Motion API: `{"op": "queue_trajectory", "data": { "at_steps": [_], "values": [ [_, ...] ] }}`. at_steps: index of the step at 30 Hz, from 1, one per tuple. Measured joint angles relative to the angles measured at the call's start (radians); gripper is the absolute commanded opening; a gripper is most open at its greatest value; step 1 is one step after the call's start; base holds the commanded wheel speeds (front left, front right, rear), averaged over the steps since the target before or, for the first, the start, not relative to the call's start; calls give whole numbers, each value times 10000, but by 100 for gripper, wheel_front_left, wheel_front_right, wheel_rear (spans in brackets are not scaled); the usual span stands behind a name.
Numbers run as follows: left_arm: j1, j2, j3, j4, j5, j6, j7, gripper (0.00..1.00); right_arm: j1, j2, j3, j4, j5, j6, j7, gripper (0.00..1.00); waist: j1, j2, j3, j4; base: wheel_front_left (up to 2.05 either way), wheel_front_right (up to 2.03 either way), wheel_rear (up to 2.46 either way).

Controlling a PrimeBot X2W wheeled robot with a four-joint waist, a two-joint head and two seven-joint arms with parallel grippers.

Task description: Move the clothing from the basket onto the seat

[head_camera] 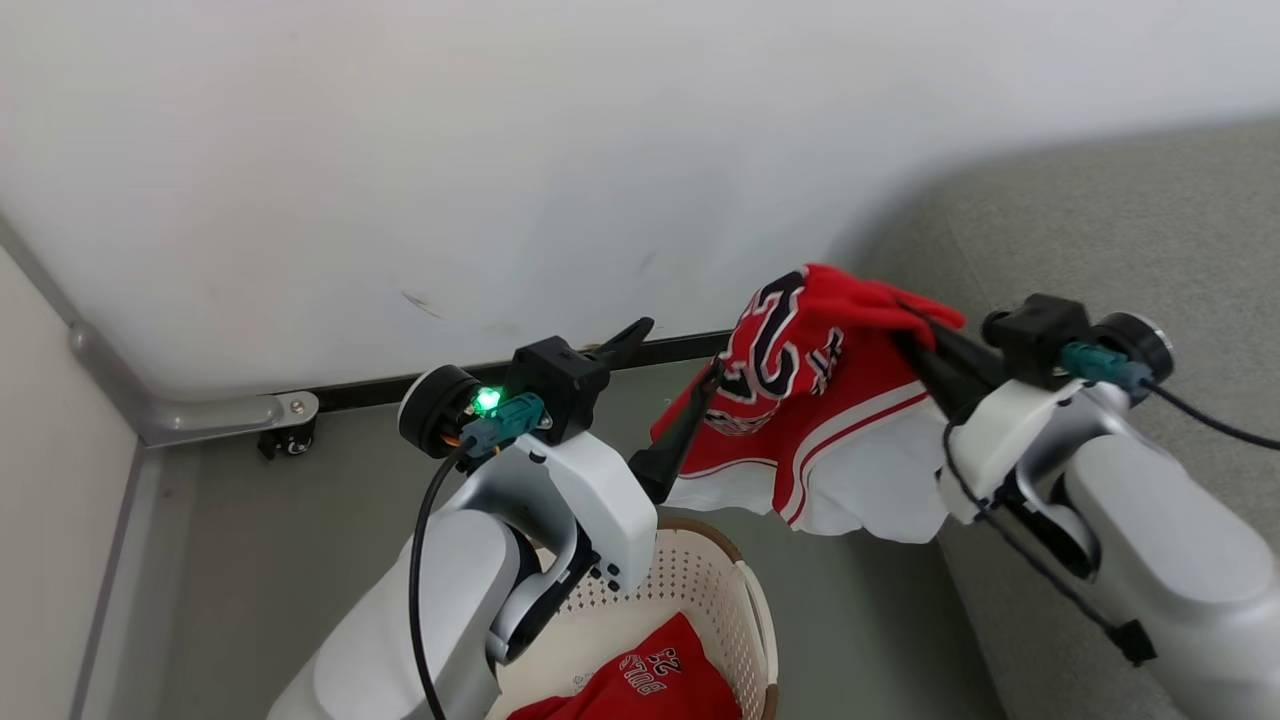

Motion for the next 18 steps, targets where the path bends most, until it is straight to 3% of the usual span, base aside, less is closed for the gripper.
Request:
{"op": "queue_trajectory", "data": {
  "at_steps": [18],
  "values": [
    [225, 2, -548, 2, -178, -217, -305, 100, 986, -1198, -1889, -608, -15, 0, -81, 0, 0, 0, 59, -1015, 0, 0, 0]
  ]
}}
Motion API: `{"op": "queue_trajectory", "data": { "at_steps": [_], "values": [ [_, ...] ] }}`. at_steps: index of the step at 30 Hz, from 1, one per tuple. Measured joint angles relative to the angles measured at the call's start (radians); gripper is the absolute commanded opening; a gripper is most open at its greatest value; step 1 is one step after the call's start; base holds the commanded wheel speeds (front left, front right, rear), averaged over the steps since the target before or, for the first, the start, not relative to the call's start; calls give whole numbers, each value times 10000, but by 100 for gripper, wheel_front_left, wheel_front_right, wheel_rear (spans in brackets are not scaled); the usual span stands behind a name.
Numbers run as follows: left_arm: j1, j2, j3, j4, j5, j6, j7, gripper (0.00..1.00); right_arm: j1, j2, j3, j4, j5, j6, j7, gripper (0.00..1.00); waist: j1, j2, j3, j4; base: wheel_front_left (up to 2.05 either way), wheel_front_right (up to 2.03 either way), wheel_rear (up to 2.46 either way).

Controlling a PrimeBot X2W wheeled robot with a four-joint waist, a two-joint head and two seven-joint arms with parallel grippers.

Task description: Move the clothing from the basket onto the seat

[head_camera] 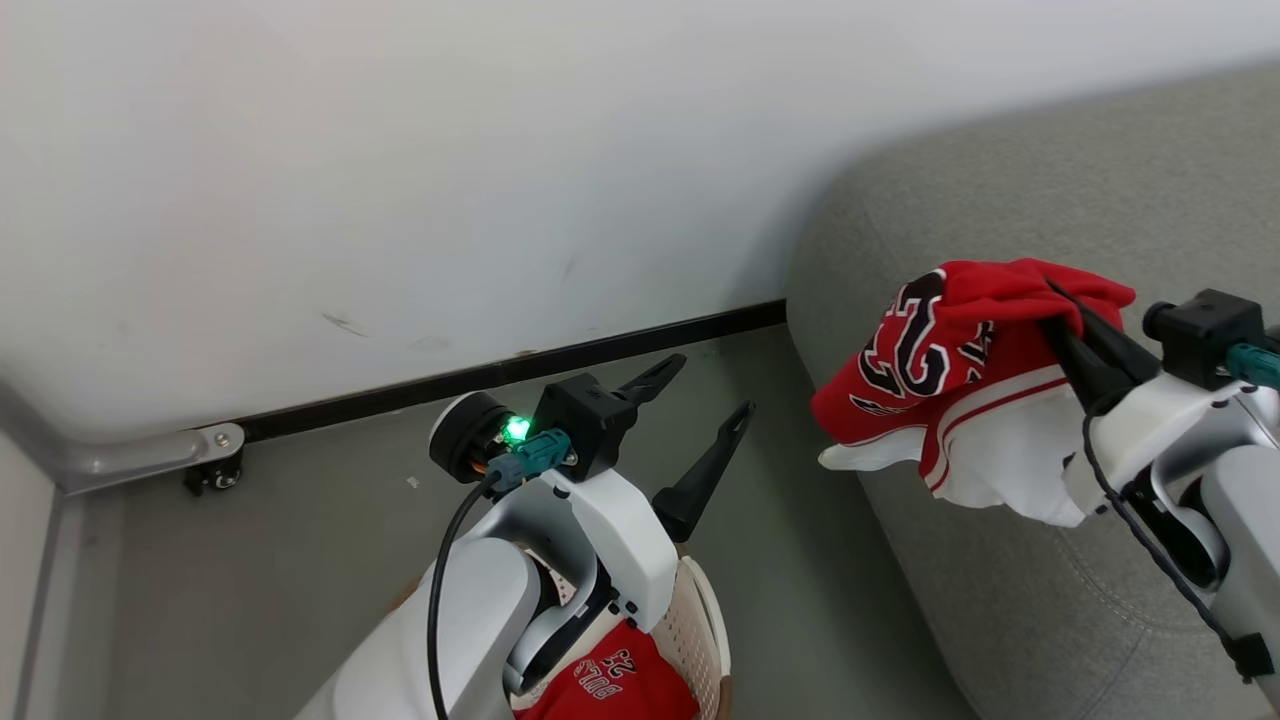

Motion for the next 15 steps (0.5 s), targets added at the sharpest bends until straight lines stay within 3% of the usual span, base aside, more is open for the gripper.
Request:
{"op": "queue_trajectory", "data": {
  "at_steps": [15],
  "values": [
    [37, 2, -347, -63, 4, -84, -261, 100, 1120, -263, -1001, -943, 13, 0, 10, 0, 0, 0, 203, -938, 0, 0, 0]
  ]
}}
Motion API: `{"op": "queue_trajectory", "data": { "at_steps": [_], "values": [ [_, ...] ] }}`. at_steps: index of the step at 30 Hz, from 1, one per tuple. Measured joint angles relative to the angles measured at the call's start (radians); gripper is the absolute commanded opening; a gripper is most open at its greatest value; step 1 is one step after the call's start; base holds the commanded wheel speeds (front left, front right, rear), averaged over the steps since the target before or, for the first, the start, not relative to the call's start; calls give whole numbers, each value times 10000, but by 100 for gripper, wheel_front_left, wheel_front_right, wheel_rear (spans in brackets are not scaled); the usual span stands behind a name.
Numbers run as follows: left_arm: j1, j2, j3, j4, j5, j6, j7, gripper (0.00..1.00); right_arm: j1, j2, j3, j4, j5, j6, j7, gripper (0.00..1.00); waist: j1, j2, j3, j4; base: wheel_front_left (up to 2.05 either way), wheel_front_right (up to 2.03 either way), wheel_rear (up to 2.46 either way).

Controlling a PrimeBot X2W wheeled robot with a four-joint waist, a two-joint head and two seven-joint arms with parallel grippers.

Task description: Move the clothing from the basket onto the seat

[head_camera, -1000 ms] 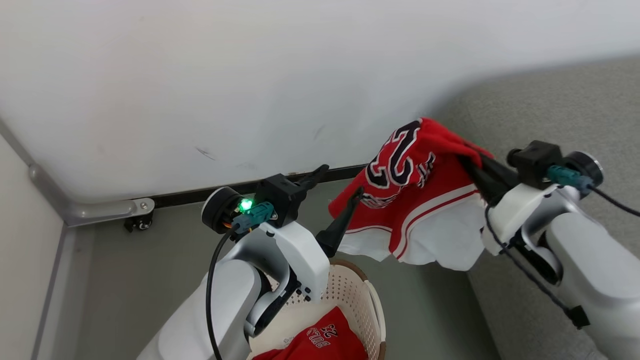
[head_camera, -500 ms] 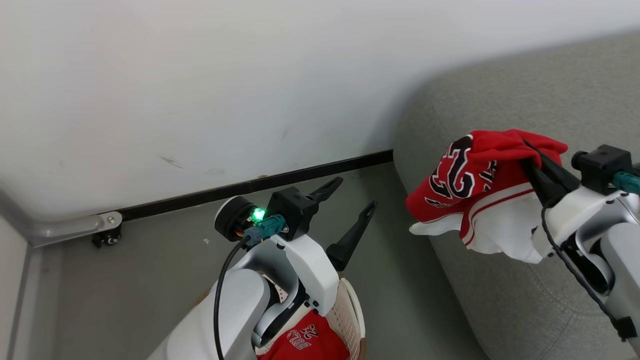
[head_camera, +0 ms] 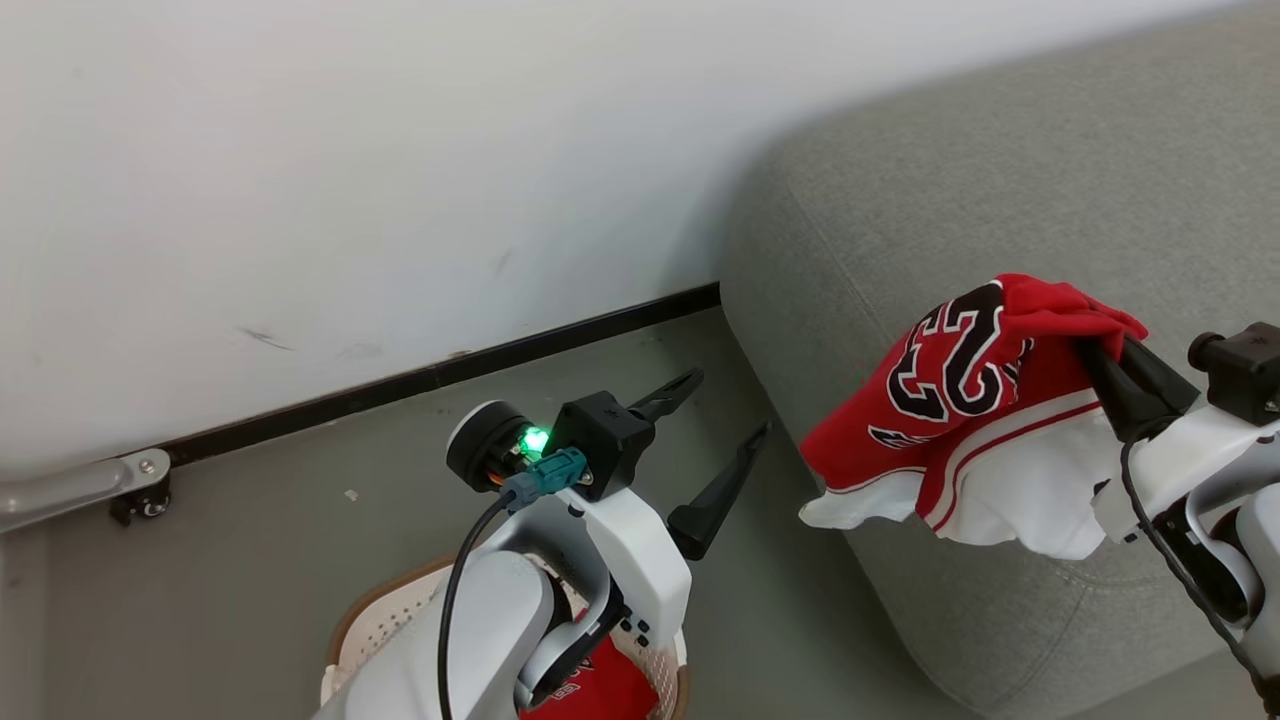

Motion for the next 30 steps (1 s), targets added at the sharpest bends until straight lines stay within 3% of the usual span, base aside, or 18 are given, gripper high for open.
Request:
{"op": "queue_trajectory", "data": {
  "at_steps": [14, 25, 30],
  "values": [
    [83, 12, -52, -151, 159, 38, -2, 100, 27, 46, 121, -861, 370, 0, 240, 0, 0, 0, 407, -596, 0, 0, 0],
    [57, 291, 314, -516, 349, 441, 6, 100, -2213, -198, 132, -723, 1360, 0, 1068, 0, 0, 0, 1021, -793, 0, 0, 0],
    [-79, 418, 451, -752, 433, 558, 92, 100, -3253, -449, -376, -228, 1893, 0, 1390, 0, 0, 0, 1352, -805, 0, 0, 0]
  ]
}}
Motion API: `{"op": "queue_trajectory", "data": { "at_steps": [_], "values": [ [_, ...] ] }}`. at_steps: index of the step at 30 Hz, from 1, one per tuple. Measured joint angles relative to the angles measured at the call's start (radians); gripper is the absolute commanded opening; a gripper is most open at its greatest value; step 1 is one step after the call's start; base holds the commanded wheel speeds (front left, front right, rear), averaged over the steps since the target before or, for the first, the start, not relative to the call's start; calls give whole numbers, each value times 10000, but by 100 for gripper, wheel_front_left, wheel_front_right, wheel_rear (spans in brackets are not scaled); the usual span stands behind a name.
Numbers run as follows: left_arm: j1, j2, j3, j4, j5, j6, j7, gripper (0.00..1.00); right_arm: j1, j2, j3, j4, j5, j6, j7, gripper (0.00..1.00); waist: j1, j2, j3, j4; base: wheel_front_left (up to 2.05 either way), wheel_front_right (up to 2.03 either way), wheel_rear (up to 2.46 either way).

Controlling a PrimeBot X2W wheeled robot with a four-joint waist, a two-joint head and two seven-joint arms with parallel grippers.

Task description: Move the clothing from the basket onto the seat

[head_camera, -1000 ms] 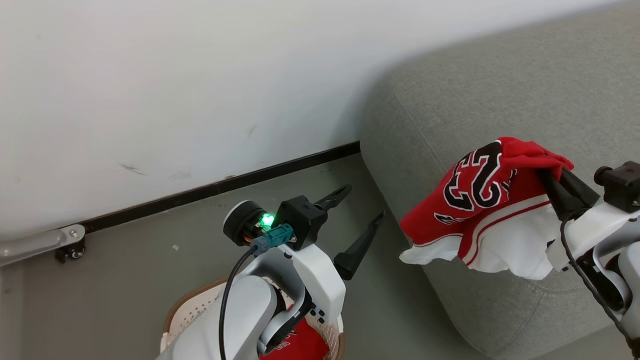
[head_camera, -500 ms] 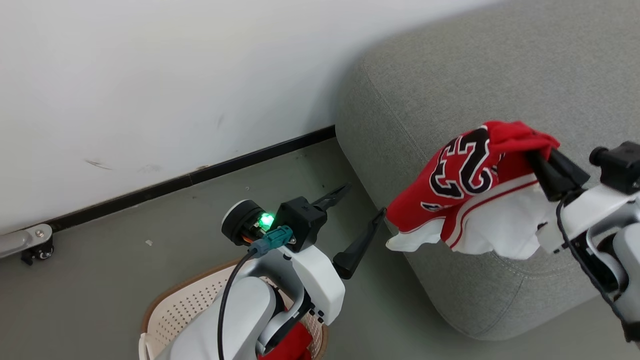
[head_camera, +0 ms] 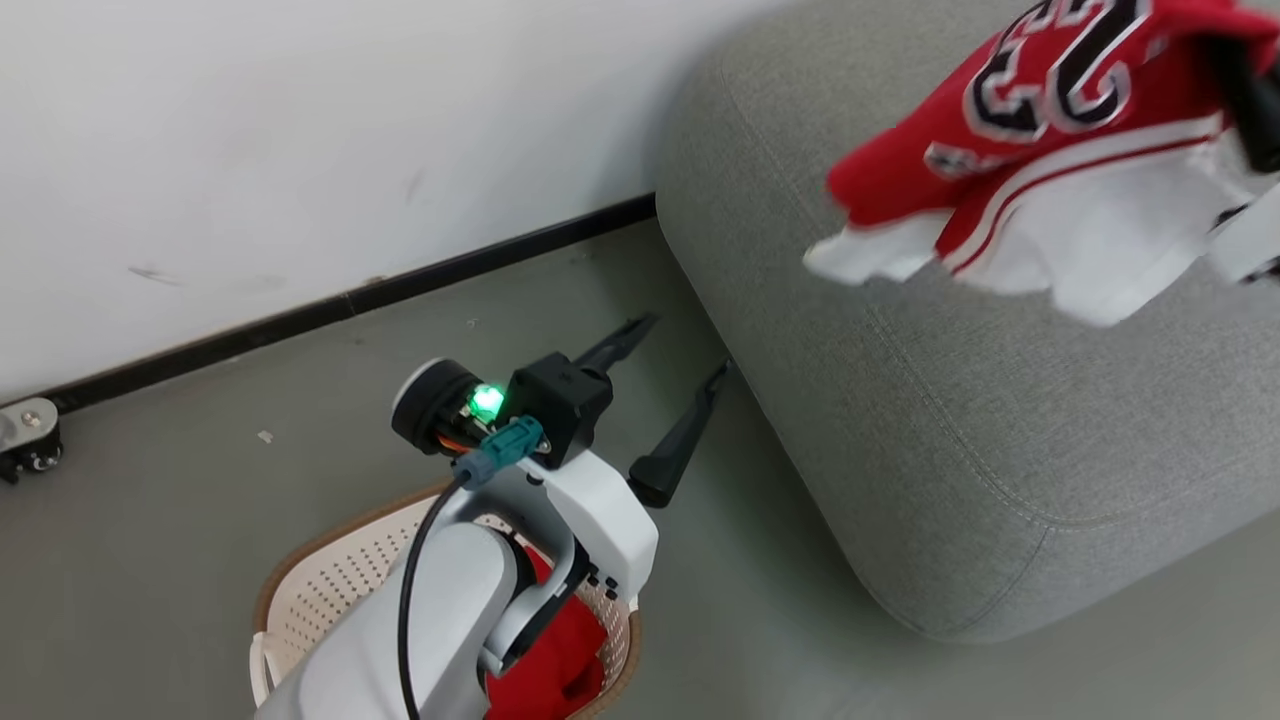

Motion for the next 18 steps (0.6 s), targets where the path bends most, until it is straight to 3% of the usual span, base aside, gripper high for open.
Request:
{"op": "queue_trajectory", "data": {
  "at_steps": [18],
  "values": [
    [-697, 205, -82, -986, 623, 337, 581, 100, -1494, -1471, -1626, 2217, 69, -2, 132, 0, 0, 0, 1322, 177, 0, 0, 0]
  ]
}}
